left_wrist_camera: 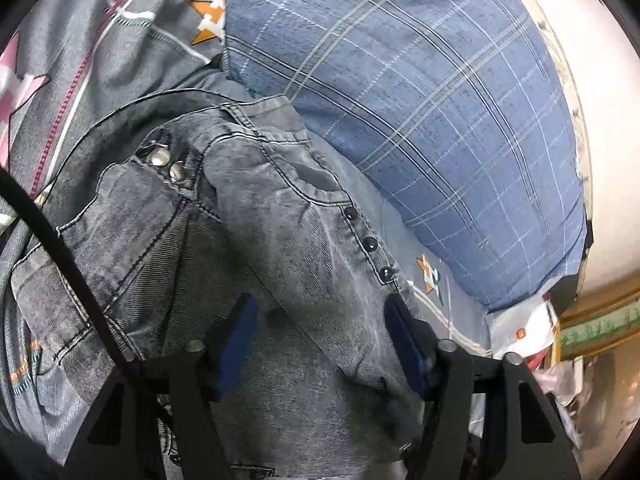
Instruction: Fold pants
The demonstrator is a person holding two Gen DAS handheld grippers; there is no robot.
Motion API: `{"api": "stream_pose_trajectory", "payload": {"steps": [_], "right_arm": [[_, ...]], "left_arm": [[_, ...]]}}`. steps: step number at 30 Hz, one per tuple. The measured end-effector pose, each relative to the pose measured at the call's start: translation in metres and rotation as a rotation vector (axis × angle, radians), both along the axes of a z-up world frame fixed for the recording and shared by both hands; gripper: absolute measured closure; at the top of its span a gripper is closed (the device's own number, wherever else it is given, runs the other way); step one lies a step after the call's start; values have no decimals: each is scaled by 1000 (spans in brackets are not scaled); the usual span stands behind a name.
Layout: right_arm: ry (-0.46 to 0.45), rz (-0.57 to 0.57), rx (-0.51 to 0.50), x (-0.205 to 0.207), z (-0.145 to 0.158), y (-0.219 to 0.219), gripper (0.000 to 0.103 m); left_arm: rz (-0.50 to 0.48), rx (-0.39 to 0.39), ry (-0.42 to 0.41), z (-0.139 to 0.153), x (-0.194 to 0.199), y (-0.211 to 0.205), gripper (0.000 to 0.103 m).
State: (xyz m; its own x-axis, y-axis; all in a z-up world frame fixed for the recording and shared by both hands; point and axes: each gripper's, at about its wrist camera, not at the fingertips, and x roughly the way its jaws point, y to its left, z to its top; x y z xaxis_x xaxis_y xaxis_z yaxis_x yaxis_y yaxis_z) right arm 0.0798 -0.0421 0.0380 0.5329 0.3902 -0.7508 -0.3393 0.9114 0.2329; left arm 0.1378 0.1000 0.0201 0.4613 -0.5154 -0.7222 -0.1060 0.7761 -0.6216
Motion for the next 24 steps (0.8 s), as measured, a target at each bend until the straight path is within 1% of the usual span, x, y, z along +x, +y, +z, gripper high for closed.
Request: {"api": "stream_pose_trajectory", "payload": {"steps": [2, 3, 5, 6, 7, 8, 9, 10, 11, 12, 13, 14, 16, 17, 19, 20, 21, 22, 23, 24], "right_arm": [[-33, 1, 19, -6, 1, -5, 102], [-31, -3, 56, -5, 4, -12, 102], [4, -15, 130, 5, 11, -28, 100], [11, -30, 161, 13, 16, -41, 97], [17, -45, 173, 21, 16, -45, 95], [34, -61, 184, 31, 17, -53, 85], [53, -65, 187, 39, 16, -57, 64], [77, -76, 182, 51, 13, -63, 51], [76, -98, 179, 61, 13, -67, 29], [77, -113, 173, 72, 12, -71, 27], [93, -128, 158, 85, 11, -74, 27], [94, -131, 154, 96, 12, -76, 27], [101, -105, 142, 112, 14, -72, 27], [134, -77, 132, 124, 10, -66, 27], [208, -64, 114, 147, -7, -58, 29], [226, -64, 110, 152, -13, -56, 34], [253, -57, 105, 159, -21, -50, 67], [257, -62, 99, 161, -24, -47, 85], [249, -66, 102, 158, -22, -44, 86], [230, -52, 102, 154, -19, -41, 91]], "left_arm": [[4, 12, -7, -2, -1, -2, 34], [4, 13, -11, -3, -1, -3, 34], [-2, 18, -5, -6, 2, -5, 34], [-2, 19, -2, -7, 3, -6, 34], [0, 17, 6, -10, 5, -7, 34], [2, 12, 16, -12, 6, -7, 33], [2, 5, 27, -14, 7, -7, 33], [2, -4, 37, -17, 9, -6, 33], [2, -8, 43, -18, 10, -6, 33], [7, -15, 53, -19, 11, -4, 32], [12, -21, 59, -20, 11, -1, 31], [19, -29, 58, -20, 11, 1, 28], [32, -36, 52, -18, 10, 5, 26], [33, -39, 50, -18, 11, 6, 26], [32, -53, 55, -18, 14, 8, 26], [35, -64, 58, -18, 15, 9, 26], [37, -66, 61, -18, 15, 11, 26], [38, -67, 61, -18, 15, 13, 26], [44, -70, 59, -17, 14, 16, 26], [51, -75, 55, -16, 13, 18, 26]]}}
